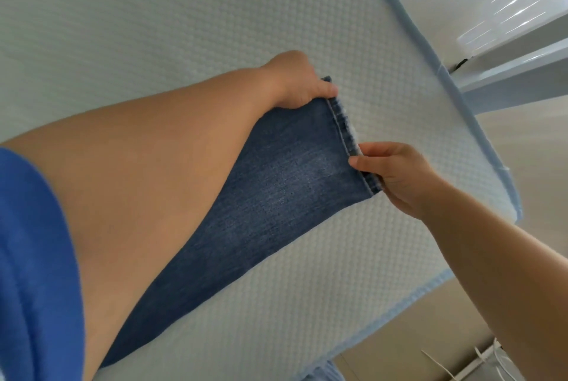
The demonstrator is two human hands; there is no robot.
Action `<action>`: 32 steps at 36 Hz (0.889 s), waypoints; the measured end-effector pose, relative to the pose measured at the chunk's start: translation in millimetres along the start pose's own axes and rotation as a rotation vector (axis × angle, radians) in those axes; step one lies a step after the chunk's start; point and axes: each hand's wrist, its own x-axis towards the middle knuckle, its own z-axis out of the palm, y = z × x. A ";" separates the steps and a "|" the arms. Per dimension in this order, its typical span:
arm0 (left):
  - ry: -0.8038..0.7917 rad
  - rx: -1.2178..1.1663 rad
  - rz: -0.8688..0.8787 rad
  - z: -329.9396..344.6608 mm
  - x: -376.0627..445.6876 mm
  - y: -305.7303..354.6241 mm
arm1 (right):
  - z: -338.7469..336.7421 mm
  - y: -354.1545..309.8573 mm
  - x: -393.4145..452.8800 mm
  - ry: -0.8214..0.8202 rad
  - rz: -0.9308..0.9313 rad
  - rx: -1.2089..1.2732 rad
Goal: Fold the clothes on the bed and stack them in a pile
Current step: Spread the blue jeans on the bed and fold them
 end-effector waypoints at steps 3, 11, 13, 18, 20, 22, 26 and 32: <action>-0.009 -0.094 0.001 0.0 -0.5 -3.0 | -9.5 3.4 -1.0 -0.061 0.142 -0.072; 0.137 -0.166 0.030 4.8 2.4 -7.3 | -7.1 12.6 3.2 0.191 -0.018 -0.204; 0.194 -0.051 0.065 12.5 3.5 -5.9 | -4.9 18.8 6.4 0.299 -0.036 -0.248; 0.409 -0.077 0.101 24.0 1.5 -12.5 | 2.5 23.6 10.9 0.486 -0.054 -0.364; 0.490 -0.130 0.090 21.5 -4.9 -16.8 | 5.3 22.6 8.6 0.531 -0.076 -0.487; 0.505 -0.197 0.079 18.1 -14.1 -23.7 | 7.3 23.7 5.4 0.570 -0.102 -0.573; 0.453 -0.281 0.046 12.5 -42.6 -45.4 | 12.3 27.4 0.3 0.561 -0.096 -0.621; 0.609 -0.225 -0.093 20.7 -123.8 -111.9 | 33.2 6.4 -7.4 0.661 -0.093 -0.759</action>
